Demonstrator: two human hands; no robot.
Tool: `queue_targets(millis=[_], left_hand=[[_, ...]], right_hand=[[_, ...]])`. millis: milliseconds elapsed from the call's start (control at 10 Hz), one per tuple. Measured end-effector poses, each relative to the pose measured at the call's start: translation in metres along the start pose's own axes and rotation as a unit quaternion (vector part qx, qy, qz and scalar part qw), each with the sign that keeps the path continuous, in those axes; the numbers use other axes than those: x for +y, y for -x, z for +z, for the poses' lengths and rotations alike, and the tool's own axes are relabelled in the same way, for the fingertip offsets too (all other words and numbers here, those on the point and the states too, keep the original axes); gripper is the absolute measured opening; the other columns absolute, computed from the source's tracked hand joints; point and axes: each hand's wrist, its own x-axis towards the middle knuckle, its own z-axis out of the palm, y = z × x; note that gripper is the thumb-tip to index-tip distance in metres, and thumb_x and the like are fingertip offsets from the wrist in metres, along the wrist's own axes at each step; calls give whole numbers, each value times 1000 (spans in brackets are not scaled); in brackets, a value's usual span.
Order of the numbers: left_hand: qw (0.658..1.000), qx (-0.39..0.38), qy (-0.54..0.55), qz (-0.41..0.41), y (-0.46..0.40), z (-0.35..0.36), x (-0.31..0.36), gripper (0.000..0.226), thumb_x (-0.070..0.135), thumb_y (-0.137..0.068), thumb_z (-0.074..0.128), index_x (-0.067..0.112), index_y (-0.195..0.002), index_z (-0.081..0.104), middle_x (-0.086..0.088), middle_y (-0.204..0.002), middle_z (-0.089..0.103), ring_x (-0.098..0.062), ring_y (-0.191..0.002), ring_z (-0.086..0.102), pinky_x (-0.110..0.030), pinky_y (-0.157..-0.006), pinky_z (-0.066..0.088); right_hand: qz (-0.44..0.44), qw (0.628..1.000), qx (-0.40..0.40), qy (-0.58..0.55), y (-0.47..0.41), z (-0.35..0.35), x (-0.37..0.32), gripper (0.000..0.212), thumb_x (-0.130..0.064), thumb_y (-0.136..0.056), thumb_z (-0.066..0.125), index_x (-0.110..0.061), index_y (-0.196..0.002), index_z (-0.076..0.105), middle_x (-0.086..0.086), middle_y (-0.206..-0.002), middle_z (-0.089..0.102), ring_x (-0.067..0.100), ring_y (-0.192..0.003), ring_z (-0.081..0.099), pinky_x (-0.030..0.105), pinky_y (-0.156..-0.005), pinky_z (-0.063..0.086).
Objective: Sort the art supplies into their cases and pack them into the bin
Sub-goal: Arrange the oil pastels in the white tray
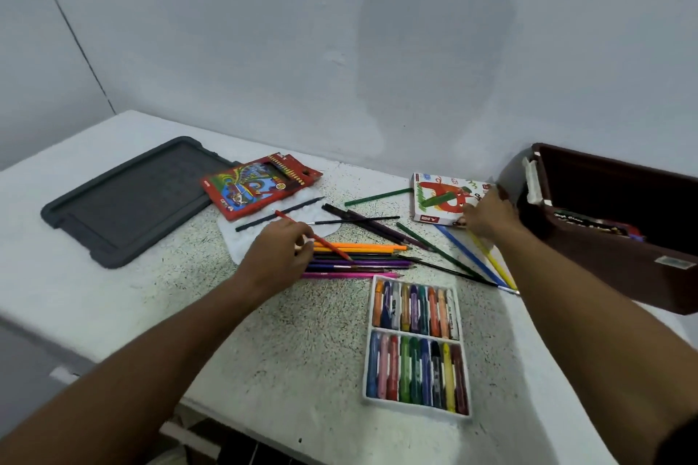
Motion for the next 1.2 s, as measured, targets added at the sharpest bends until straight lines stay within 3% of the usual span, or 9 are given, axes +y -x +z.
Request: queue_targets(millis=[300, 500, 600, 700, 800, 900, 1000, 1100, 1200], left_hand=[[999, 10, -15, -31, -14, -7, -13, 12, 12, -86, 66, 8, -97, 69, -3, -83, 62, -20, -77, 57, -38, -71, 50], [999, 4, -15, -29, -23, -2, -14, 12, 11, -85, 66, 10, -96, 69, -2, -82, 63, -18, -78, 56, -36, -70, 50], [999, 2, -12, -30, -27, 0, -15, 14, 11, -84, 65, 9, -98, 69, -3, -82, 63, -19, -78, 56, -37, -71, 51], [1000, 0, -8, -20, -31, 0, -15, 14, 11, -84, 66, 9, -98, 69, -2, -80, 63, -19, -76, 57, -38, -71, 51], [1000, -9, -7, -14, -36, 1, -12, 15, 12, -84, 65, 10, -99, 68, -2, -81, 62, -18, -76, 56, -40, -71, 51], [999, -32, -13, -5, -45, 0, -2, 23, 19, -86, 63, 12, -108, 66, -4, -91, 61, -20, -86, 55, -39, -77, 50], [997, -73, -26, 18, -60, -4, 21, 42, 27, -88, 64, 17, -128, 55, -9, -117, 55, -23, -110, 48, -33, -90, 42], [992, -94, -56, 56, -81, -12, 53, 66, 37, -84, 69, 27, -142, 38, -11, -140, 39, -26, -129, 35, -38, -104, 36], [988, -86, -80, 96, -101, -17, 83, 87, 43, -76, 76, 34, -147, 25, -10, -153, 20, -31, -138, 24, -45, -109, 34]], right_hand=[[0, 998, -38, 40, -23, -5, -3, 71, -46, -86, 66, 5, -132, 45, 20, -129, 55, 35, -114, 56, 42, -94, 51], [17, 997, -71, 22, -26, -8, -6, 66, -44, -89, 63, 2, -133, 47, 19, -132, 54, 33, -120, 53, 40, -100, 47], [41, 993, -64, -88, -50, 2, 6, 73, -30, -69, 80, -2, -130, 51, 22, -129, 55, 38, -116, 55, 47, -96, 49], [81, 976, -23, -203, -68, 12, 15, 68, -10, -70, 72, -3, -132, 45, 23, -128, 53, 39, -112, 58, 48, -91, 53], [76, 968, 50, -233, -32, -10, -5, 44, -3, -85, 57, 2, -128, 46, 25, -124, 55, 40, -110, 57, 49, -92, 52], [57, 960, 83, -260, -11, -27, -25, 29, -2, -89, 54, 1, -118, 51, 13, -108, 63, 33, -94, 64, 41, -76, 56], [-10, 939, 81, -334, 3, -45, -42, 36, -2, -91, 56, -11, -124, 46, 7, -103, 57, 25, -89, 61, 40, -72, 57], [-85, 901, 56, -422, 29, -63, -57, 43, 3, -90, 54, -18, -126, 44, 3, -106, 56, 25, -97, 61, 48, -82, 57], [-156, 882, 33, -444, 56, -75, -65, 59, 7, -84, 63, -21, -131, 42, 1, -104, 56, 24, -96, 62, 46, -81, 58]])
